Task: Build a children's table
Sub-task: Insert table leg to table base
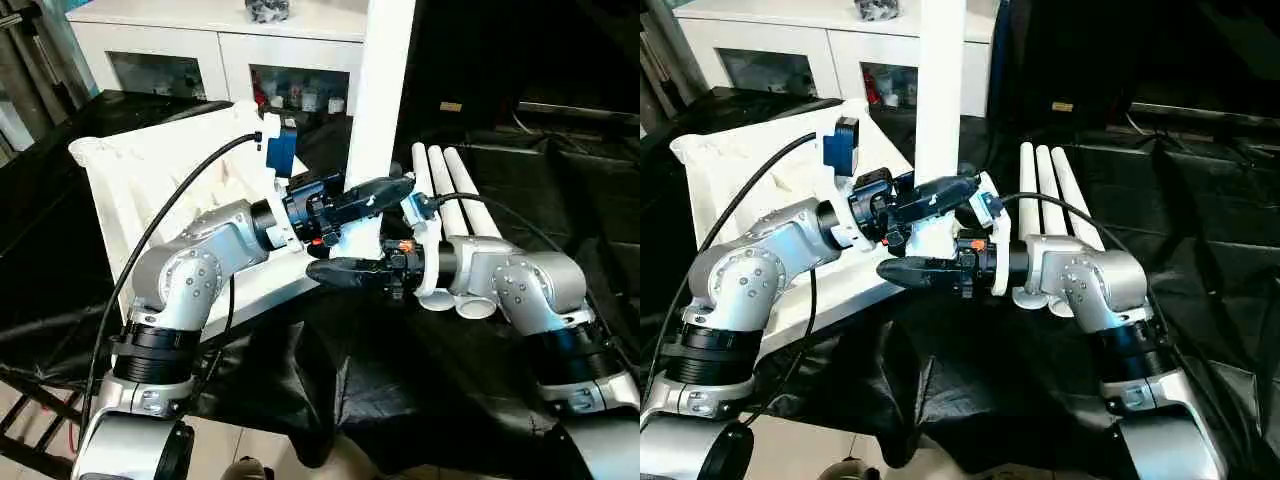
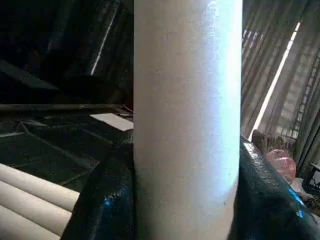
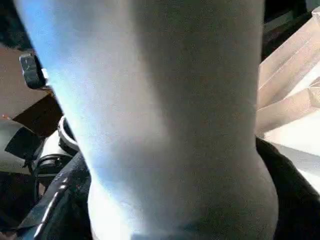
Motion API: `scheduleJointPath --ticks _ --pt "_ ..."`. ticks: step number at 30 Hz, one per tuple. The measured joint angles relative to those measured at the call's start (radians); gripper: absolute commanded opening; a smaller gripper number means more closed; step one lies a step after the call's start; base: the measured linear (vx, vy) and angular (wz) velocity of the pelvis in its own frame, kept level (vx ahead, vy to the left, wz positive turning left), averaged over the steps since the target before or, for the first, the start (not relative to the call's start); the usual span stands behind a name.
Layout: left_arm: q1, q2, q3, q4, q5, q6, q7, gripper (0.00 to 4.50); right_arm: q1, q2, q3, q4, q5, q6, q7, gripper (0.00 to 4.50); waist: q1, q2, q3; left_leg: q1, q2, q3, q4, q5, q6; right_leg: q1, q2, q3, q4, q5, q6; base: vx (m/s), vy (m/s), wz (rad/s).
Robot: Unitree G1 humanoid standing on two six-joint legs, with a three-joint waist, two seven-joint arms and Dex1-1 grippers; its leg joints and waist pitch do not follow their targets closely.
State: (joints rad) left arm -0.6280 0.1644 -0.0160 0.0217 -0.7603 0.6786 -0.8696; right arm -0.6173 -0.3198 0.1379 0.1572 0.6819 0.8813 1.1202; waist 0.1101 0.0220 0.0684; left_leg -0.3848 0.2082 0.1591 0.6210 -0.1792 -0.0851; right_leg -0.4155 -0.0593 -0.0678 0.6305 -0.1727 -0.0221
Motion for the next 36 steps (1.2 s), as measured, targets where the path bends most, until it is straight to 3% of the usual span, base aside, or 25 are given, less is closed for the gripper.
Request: scheduleJointPath --ticks 8,11,15,18,23,31,36 --pt "0.016 -0.002 0.020 0.000 0.002 -0.011 0.002 2.01 0.017 0.042 -0.014 -0.008 -0.010 -0.029 -0.050 2.99 -0.001 0.000 0.000 0.000 0.000 0.000 0.000 0.000 0.000 0.000 0.000 0.000 0.000 0.000 0.001 0.000 0.000 0.00" --pt "0.022 -0.010 0.030 -0.002 0.002 -0.010 0.022 2.71 0.017 0.048 -0.014 -0.016 -0.022 -0.036 -0.077 2.98 -0.001 0.000 0.000 0.000 0.000 0.000 0.000 0.000 0.000 0.000 0.000 0.000 0.000 0.000 0.003 0.000 0.000 0.00" --pt "0.025 -0.017 0.029 -0.008 0.008 -0.013 0.041 2.98 0.018 0.059 -0.012 -0.019 -0.054 -0.063 -0.116 2.96 -0.001 -0.001 0.000 0.000 0.000 0.000 0.000 0.000 -0.001 0.000 0.000 0.000 0.000 -0.001 0.004 0.000 0.000 0.00" --pt "0.026 -0.046 0.025 -0.009 0.062 -0.076 0.092 3.22 0.018 0.073 -0.014 -0.009 -0.098 -0.119 -0.179 2.96 -0.001 -0.002 0.000 0.000 0.000 0.000 0.000 0.000 -0.001 0.000 0.000 0.000 0.000 -0.001 0.005 0.000 0.000 0.00" --pt "0.021 -0.076 0.032 -0.008 0.132 -0.117 0.223 3.24 0.018 0.125 -0.002 0.021 -0.218 -0.242 -0.325 2.95 -0.010 -0.002 0.000 0.000 0.000 0.000 0.000 0.001 -0.001 0.000 0.000 0.000 0.000 0.000 0.005 0.000 0.000 0.00" --pt "-0.084 -0.157 0.099 0.087 0.276 -0.184 0.579 3.24 0.018 0.229 -0.027 0.044 -0.299 -0.293 -0.562 2.93 -0.023 -0.003 0.000 -0.001 0.000 0.000 0.000 0.001 -0.001 -0.001 0.000 0.001 -0.001 0.000 0.006 0.000 0.000 0.00" --pt "-0.107 -0.180 0.153 0.117 0.315 -0.193 0.743 3.07 0.018 0.280 -0.020 0.044 -0.347 -0.347 -0.646 2.85 -0.026 -0.003 0.000 -0.002 0.000 0.000 -0.001 0.001 -0.001 -0.003 0.000 0.001 -0.001 0.000 0.006 0.000 0.000 0.00"
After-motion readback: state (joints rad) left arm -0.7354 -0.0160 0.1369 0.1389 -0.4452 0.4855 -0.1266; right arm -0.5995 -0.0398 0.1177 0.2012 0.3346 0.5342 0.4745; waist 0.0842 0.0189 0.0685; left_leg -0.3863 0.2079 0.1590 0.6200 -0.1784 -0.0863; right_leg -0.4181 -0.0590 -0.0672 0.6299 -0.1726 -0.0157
